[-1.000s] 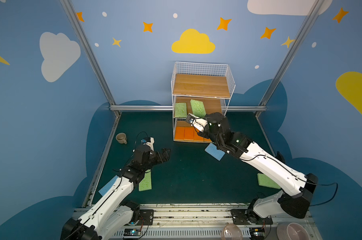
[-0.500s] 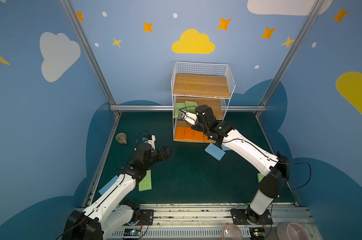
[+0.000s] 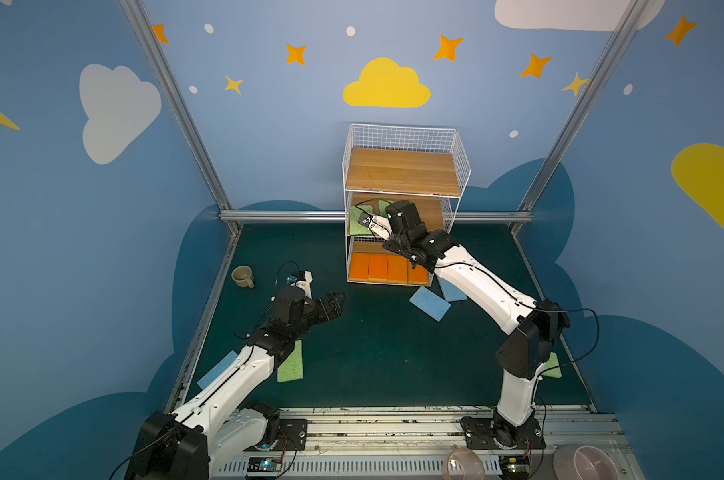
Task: Place and organize the cleaning sponges onto the shelf
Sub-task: 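Carry the green sponge to the middle board beside the other green sponge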
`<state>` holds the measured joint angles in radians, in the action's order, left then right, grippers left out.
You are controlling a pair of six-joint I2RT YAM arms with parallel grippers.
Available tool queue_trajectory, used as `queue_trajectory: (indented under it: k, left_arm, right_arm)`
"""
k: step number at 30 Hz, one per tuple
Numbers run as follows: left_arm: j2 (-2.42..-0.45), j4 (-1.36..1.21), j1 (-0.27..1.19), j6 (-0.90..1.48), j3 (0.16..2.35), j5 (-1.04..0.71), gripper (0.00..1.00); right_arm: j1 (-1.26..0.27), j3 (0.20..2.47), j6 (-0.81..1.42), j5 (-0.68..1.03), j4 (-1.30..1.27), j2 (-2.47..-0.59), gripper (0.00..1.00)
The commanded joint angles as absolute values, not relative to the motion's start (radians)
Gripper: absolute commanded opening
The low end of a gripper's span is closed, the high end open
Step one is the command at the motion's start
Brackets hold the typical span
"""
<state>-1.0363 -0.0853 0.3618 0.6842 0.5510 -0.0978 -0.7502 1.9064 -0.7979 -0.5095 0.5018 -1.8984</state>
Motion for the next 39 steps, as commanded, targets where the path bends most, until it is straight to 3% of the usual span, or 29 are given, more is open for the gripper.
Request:
queue_trajectory:
  k: [1, 23, 27, 33, 39]
  left_arm:
    - [-1.036, -0.105, 0.36, 0.673, 0.541, -0.097, 1.0]
    - [-1.008, -0.083, 0.359, 0.679, 0.538, -0.097, 1.0]
    - [-0.996, -0.062, 0.36, 0.678, 0.54, -0.085, 1.0]
    - [-0.958, 0.072, 0.36, 0.672, 0.569, -0.025, 1.0]
    - [-0.905, 0.339, 0.359, 0.676, 0.642, 0.082, 1.0]
  right_arm:
    - [-0.76, 1.94, -0.811, -0.521, 0.539, -1.926, 0.0]
    - [-0.828, 2.034, -0.798, -0.527, 0.597, -1.998, 0.01]
    - [-0.83, 2.039, -0.776, -0.531, 0.618, -1.988, 0.33]
    - [-0.832, 2.021, -0.758, -0.514, 0.625, -1.943, 0.51]
    - [-0.833, 1.991, -0.716, -0.456, 0.609, -1.861, 0.59]
